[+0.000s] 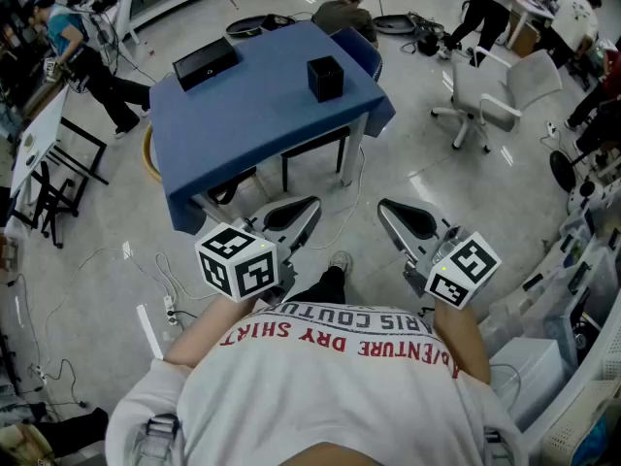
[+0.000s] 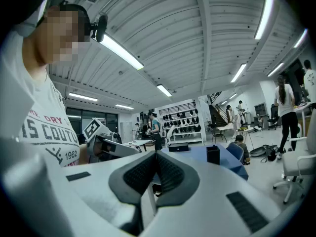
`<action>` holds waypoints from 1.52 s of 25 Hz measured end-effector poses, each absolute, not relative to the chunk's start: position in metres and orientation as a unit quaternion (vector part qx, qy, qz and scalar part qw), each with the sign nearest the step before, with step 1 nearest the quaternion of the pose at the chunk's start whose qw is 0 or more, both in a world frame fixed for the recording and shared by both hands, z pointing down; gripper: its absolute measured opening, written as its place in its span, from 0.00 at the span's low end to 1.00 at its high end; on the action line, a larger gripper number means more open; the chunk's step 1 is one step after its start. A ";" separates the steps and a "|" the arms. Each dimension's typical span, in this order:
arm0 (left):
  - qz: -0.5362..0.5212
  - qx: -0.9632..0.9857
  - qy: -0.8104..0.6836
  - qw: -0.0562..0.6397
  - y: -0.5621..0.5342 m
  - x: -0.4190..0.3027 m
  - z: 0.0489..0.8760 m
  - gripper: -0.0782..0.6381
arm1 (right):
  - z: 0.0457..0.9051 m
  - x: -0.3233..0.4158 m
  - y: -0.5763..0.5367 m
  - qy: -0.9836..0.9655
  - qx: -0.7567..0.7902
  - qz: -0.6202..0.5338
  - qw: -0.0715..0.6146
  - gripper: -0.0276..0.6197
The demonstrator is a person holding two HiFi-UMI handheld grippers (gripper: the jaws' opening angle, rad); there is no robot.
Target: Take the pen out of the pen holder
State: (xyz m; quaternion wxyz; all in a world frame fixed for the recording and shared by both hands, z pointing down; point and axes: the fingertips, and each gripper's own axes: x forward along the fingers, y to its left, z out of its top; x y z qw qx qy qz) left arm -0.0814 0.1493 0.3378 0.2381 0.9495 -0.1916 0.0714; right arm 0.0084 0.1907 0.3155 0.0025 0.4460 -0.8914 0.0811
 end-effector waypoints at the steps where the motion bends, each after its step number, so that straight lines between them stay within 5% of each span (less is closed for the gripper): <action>1: 0.072 0.950 -0.191 0.238 0.149 -0.079 0.339 0.15 | 0.316 0.011 0.190 -0.891 0.447 0.084 -0.004 0.08; 11: 0.081 0.951 -0.175 0.243 0.121 -0.055 0.347 0.15 | 0.325 0.040 0.158 -0.869 0.483 0.103 -0.025 0.09; 15: 0.084 0.950 -0.171 0.246 0.105 -0.046 0.352 0.15 | 0.331 0.048 0.139 -0.867 0.486 0.106 -0.019 0.43; 19: 0.087 0.949 -0.173 0.251 0.078 -0.039 0.356 0.15 | 0.335 0.059 0.111 -0.861 0.497 0.107 -0.014 0.52; 38: 0.090 0.938 -0.191 0.274 -0.091 0.026 0.375 0.15 | 0.360 0.120 -0.062 -0.869 0.479 0.120 0.030 0.60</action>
